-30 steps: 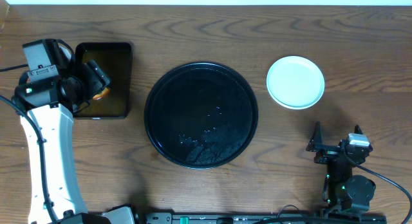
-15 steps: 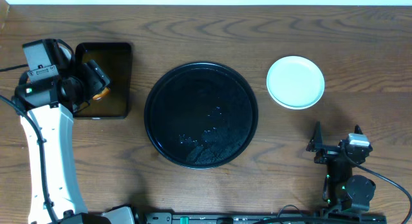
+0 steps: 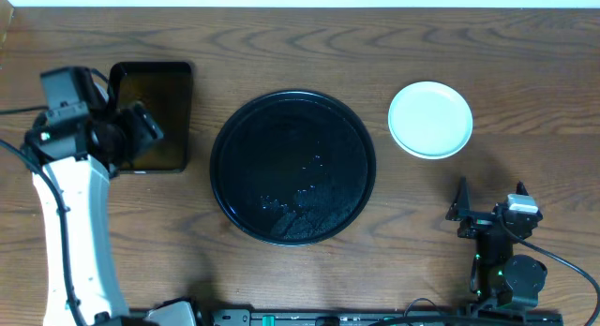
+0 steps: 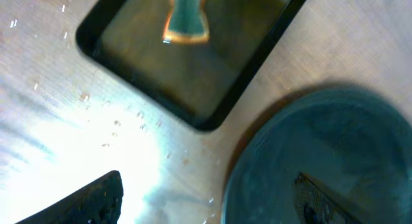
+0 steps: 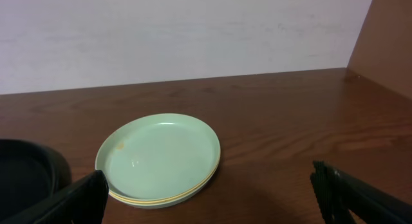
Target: Clean dirty plates on tray and stack at the side
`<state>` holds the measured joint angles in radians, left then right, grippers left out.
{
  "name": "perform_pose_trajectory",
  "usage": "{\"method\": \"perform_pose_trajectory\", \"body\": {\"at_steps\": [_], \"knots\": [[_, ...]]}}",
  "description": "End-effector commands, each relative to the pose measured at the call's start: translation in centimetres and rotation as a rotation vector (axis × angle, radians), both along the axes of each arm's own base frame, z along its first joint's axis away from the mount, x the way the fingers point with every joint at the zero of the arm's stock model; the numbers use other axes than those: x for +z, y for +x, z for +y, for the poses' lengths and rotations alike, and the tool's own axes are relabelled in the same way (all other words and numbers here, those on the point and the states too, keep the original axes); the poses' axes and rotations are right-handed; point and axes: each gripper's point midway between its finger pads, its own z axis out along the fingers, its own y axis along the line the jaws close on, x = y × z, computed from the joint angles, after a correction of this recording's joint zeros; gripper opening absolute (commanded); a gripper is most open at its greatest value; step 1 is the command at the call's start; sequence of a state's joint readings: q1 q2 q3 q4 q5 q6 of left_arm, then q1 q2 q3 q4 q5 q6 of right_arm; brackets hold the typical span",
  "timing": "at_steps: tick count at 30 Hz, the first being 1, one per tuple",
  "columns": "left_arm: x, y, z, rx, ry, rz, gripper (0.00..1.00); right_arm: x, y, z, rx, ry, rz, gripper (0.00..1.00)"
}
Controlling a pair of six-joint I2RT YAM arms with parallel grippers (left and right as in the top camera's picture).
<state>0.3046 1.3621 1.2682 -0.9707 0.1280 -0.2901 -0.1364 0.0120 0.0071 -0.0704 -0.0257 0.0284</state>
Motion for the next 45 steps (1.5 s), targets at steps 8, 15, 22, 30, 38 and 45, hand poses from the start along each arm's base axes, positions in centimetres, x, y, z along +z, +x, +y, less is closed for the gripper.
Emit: {"method": "perform_pose_trajectory", "body": {"at_steps": [8,15,22,30,38,45], "knots": [[-4.7,-4.9,-1.1,-0.027,0.099,-0.164,0.84,0.0,-0.1,-0.4,-0.017,-0.019,0.002,0.99],[-8.9,-8.9,-2.2,-0.026,0.131,-0.2,0.98,0.0,-0.1,-0.4,-0.017,-0.019,0.002,0.99],[-11.6,-8.1,-3.9,-0.121,0.173,-0.302,0.98,0.0,-0.1,-0.4,-0.017,-0.019,0.002,0.99],[-12.6,-6.0,-5.6,-0.192,0.217,-0.562,0.98,0.0,-0.1,-0.4,-0.017,-0.019,0.002,0.99],[-10.2,-5.5,-6.3,-0.254,0.29,-0.718,0.98,0.0,-0.1,-0.4,-0.017,-0.019,0.002,0.99],[-9.5,-6.1,-6.7,-0.301,0.332,-0.742,0.98,0.0,-0.1,-0.4,-0.017,-0.019,0.002,0.99]]}}
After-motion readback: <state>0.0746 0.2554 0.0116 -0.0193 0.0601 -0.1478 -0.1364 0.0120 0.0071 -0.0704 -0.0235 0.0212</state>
